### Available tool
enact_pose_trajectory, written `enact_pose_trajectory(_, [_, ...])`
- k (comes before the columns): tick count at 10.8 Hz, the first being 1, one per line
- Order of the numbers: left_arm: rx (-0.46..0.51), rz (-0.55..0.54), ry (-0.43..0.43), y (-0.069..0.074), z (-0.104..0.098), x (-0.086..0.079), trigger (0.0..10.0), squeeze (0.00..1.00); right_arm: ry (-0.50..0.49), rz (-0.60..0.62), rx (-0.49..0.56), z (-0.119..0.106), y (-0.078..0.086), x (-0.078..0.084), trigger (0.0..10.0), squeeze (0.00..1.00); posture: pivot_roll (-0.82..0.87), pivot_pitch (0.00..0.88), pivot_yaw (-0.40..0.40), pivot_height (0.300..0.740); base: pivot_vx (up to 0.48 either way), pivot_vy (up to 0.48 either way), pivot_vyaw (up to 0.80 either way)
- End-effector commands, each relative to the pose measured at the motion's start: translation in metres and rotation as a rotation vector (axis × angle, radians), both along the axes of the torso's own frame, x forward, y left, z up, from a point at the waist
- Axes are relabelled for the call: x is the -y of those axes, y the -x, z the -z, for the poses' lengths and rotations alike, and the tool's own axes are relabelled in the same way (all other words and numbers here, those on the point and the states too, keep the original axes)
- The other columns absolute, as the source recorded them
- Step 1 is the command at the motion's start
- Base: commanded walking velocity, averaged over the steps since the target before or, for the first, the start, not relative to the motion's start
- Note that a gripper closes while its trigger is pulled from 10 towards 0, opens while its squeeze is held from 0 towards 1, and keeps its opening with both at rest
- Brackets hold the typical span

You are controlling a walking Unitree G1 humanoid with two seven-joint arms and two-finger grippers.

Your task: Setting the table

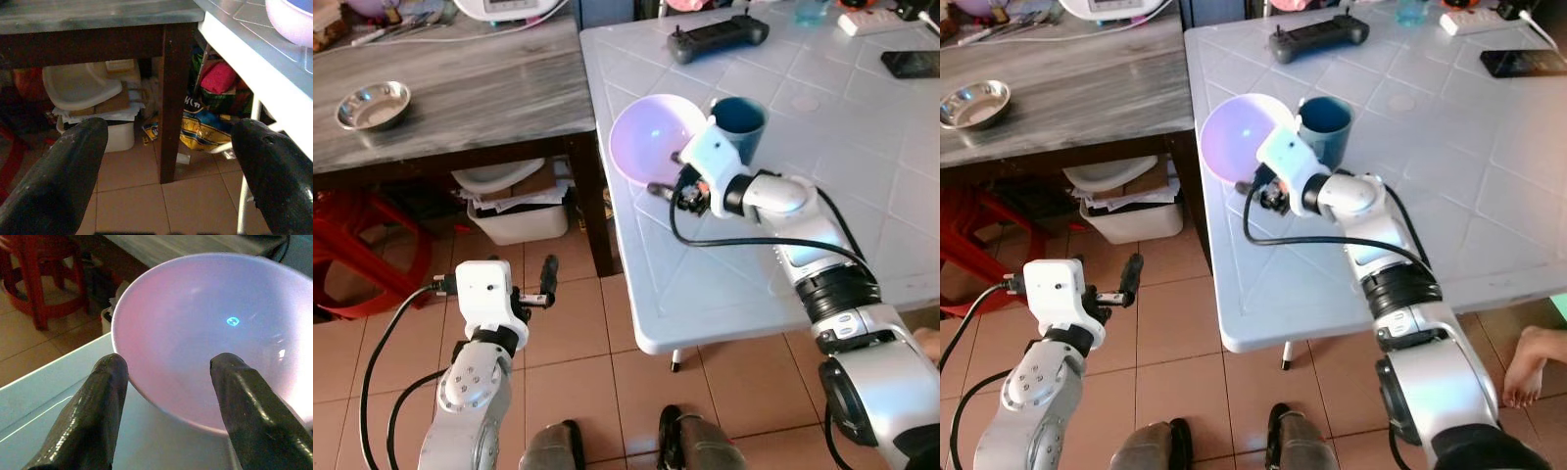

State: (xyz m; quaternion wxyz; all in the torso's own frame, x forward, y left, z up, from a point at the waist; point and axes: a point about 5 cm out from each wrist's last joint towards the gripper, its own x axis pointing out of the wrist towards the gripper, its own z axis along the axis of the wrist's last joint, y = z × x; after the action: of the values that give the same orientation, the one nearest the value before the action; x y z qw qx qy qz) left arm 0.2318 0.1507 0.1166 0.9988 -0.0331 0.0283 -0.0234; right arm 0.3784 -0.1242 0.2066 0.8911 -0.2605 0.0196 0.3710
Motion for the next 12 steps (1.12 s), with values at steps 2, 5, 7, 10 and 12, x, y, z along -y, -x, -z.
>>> enact_pose_trajectory(2, [-0.005,-0.014,-0.010,-0.001,0.001,-0.004,10.0,0.00,-0.026,0.020,0.046,-0.010,0.000,0.004,10.0,0.00,0.02,0.196,0.065,0.740,0.000,0.000,0.00])
enact_pose_trajectory(5, [-0.015,-0.002,-0.011,-0.002,0.002,-0.003,10.0,0.00,0.069,-0.040,0.025,-0.010,-0.002,0.006,10.0,1.00,0.02,0.200,0.066,0.740,0.000,0.000,0.00])
enact_pose_trajectory(7, [-0.024,-0.008,-0.015,-0.001,0.004,-0.005,10.0,0.00,0.140,-0.072,0.088,-0.020,-0.006,0.006,10.0,1.00,0.02,0.196,0.063,0.740,0.000,0.000,0.00])
enact_pose_trajectory(10, [-0.024,-0.008,-0.010,-0.001,0.004,-0.004,10.0,0.00,0.146,-0.116,0.195,-0.034,-0.008,0.002,10.0,0.00,0.03,0.195,0.064,0.740,0.000,0.000,0.00])
enact_pose_trajectory(12, [-0.037,-0.003,-0.011,0.002,0.005,-0.005,10.0,0.00,0.204,-0.116,0.204,-0.032,-0.011,0.005,10.0,0.00,0.03,0.212,0.068,0.740,0.000,0.000,0.00])
